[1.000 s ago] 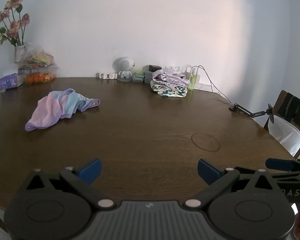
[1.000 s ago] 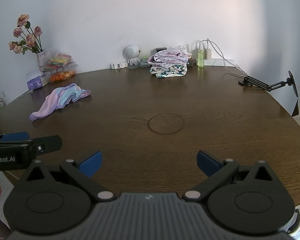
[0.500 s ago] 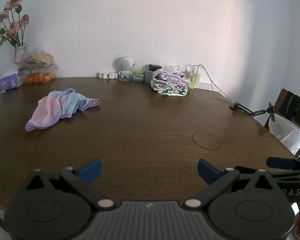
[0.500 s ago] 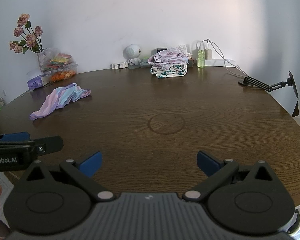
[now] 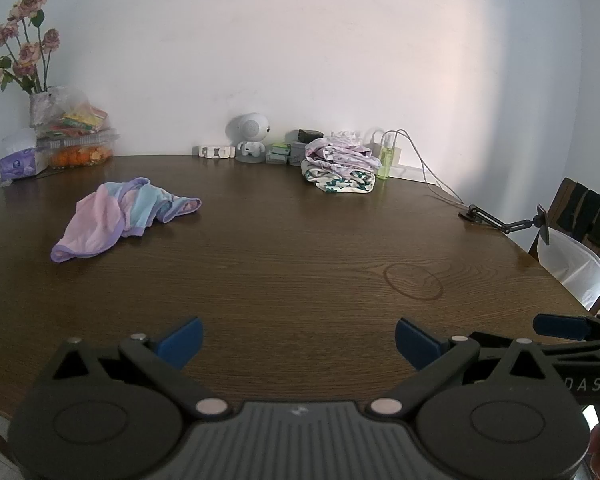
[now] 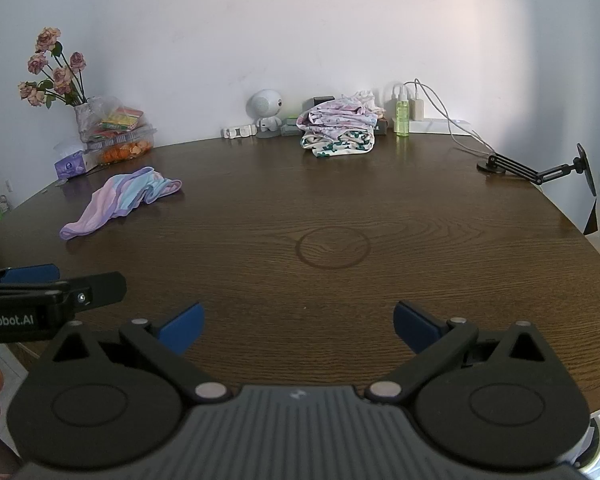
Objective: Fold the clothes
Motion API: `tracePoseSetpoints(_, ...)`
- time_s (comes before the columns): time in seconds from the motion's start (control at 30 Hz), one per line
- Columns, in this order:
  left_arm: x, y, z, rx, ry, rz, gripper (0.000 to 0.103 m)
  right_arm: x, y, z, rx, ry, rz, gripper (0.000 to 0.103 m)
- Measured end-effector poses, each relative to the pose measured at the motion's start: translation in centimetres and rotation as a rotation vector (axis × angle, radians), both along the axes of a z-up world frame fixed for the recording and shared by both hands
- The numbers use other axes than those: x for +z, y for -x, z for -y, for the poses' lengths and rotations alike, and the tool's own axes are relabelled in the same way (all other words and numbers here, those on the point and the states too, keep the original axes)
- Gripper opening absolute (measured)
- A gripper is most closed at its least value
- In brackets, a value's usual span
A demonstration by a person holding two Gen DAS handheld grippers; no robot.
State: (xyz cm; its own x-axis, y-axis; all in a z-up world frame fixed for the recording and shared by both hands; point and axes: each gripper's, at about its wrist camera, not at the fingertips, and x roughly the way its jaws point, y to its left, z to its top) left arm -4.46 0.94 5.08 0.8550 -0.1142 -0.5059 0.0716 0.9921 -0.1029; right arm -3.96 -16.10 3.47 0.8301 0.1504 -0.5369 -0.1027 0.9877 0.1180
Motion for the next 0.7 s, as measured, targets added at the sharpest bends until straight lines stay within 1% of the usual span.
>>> tracePoseSetpoints(0.2,0.01,-0.07,0.00,-0.001,0.000,-0.003,0.103,0.04,0.03,-0.03,0.004,-0.001,-0.001,0.103)
tracePoseSetpoints(0.3,0.03,-0.06,0.02,-0.027,0.011,-0.007,0.103,0.03,0.07,-0.05,0.004,-0.001,-0.001,0.103)
tracePoseSetpoints(0.47,-0.06,-0.08,0.10,-0.046,0.017,-0.013,0.103,0.02,0.08,0.03,0.005,-0.003,-0.002,0.103)
tracePoseSetpoints(0.7,-0.12,-0.20,0.13,-0.052,0.025,-0.015,0.103,0.01,0.08,-0.08,0.007,-0.004,-0.004,0.103)
